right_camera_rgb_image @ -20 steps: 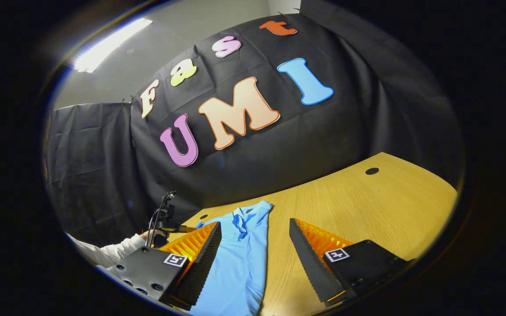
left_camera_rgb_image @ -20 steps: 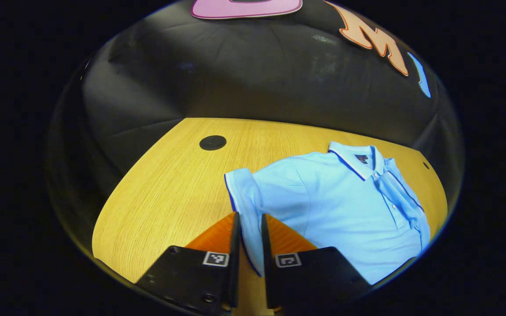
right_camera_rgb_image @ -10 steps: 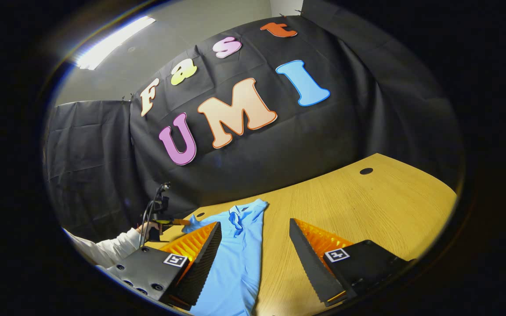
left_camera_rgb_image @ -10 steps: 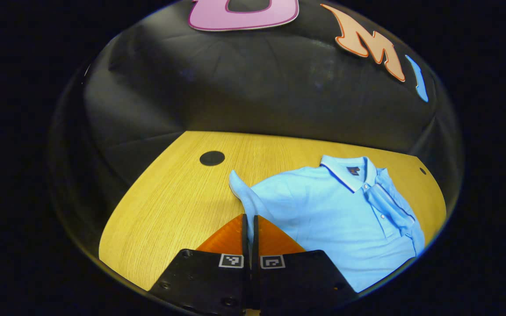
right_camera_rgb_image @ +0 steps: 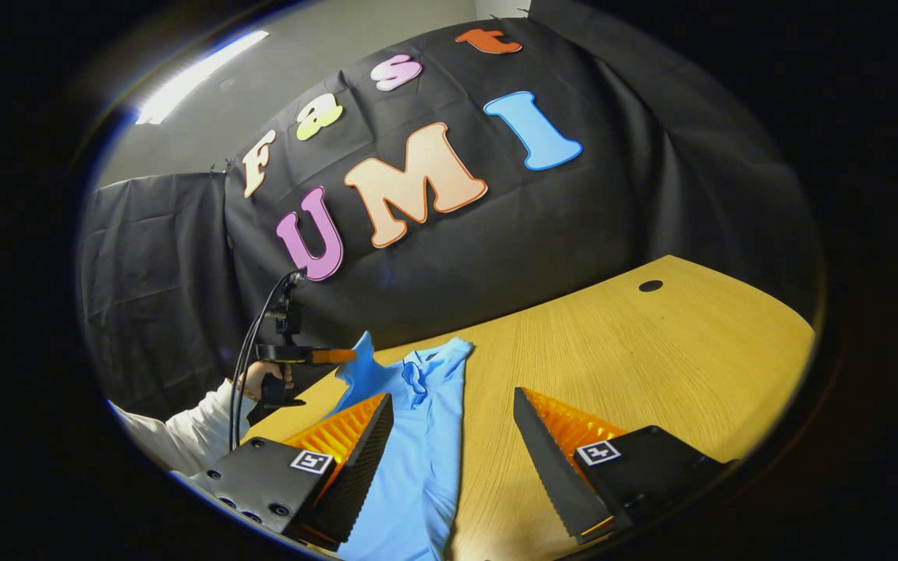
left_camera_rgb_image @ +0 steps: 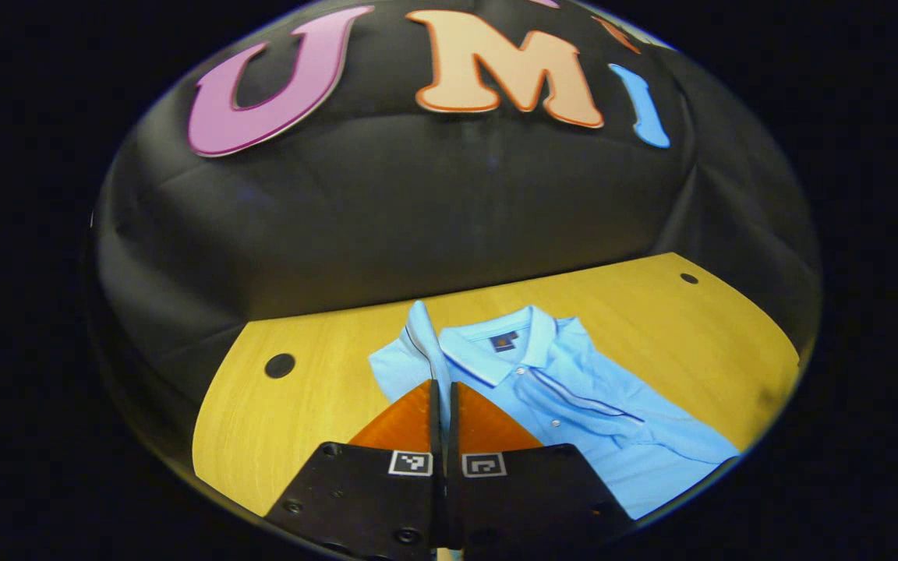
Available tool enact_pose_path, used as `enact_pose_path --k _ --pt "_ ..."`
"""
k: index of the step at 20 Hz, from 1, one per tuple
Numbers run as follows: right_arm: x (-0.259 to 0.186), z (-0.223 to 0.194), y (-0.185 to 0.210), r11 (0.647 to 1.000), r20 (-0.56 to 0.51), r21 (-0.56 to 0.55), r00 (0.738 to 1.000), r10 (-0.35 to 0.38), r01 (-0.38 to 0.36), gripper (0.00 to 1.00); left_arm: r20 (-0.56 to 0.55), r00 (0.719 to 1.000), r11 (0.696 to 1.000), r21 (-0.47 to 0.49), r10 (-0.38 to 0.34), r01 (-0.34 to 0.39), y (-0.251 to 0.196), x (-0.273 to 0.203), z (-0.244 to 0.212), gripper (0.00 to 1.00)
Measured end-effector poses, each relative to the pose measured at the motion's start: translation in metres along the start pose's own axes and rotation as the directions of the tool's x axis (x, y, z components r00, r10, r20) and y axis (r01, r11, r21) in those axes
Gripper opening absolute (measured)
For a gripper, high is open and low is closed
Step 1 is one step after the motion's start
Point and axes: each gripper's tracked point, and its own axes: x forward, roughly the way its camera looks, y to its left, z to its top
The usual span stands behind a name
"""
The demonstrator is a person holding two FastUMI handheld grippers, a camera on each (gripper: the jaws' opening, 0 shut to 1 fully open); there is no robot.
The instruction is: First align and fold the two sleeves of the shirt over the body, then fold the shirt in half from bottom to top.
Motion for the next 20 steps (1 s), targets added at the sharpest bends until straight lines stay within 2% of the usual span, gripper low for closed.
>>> enact_pose_path --k 2,8,10,13,15,20 --pt "0.000 -0.005 0.003 1.000 -0.020 -0.004 1.000 0.001 -0.001 0.97 -0.003 0.999 0.999 0.012 -0.050 0.050 -0.028 0.004 0.003 0.00" --pt "-0.001 -0.021 0.004 0.999 -0.061 -0.029 0.998 0.011 -0.012 0.97 -0.009 0.992 0.992 0.002 -0.123 0.123 -0.077 0.012 0.002 0.00" --pt "0.000 -0.026 0.007 0.999 -0.076 -0.034 0.997 0.020 -0.023 0.97 0.001 0.989 0.989 -0.018 -0.150 0.150 -0.086 0.006 0.003 0.08" --pt "-0.002 -0.035 0.012 0.998 -0.098 -0.054 0.995 0.036 -0.042 0.97 0.023 0.992 0.992 0.000 -0.125 0.125 -0.081 -0.013 0.003 1.00" --pt "-0.006 -0.044 0.016 0.995 -0.122 -0.080 0.992 0.043 -0.053 0.97 0.043 0.993 0.994 0.019 -0.111 0.110 -0.074 -0.039 -0.002 0.93" --pt "-0.026 -0.072 0.025 0.984 -0.191 -0.152 0.980 0.058 -0.088 0.98 0.070 0.994 0.996 0.024 -0.082 0.081 -0.056 -0.119 -0.035 0.94"
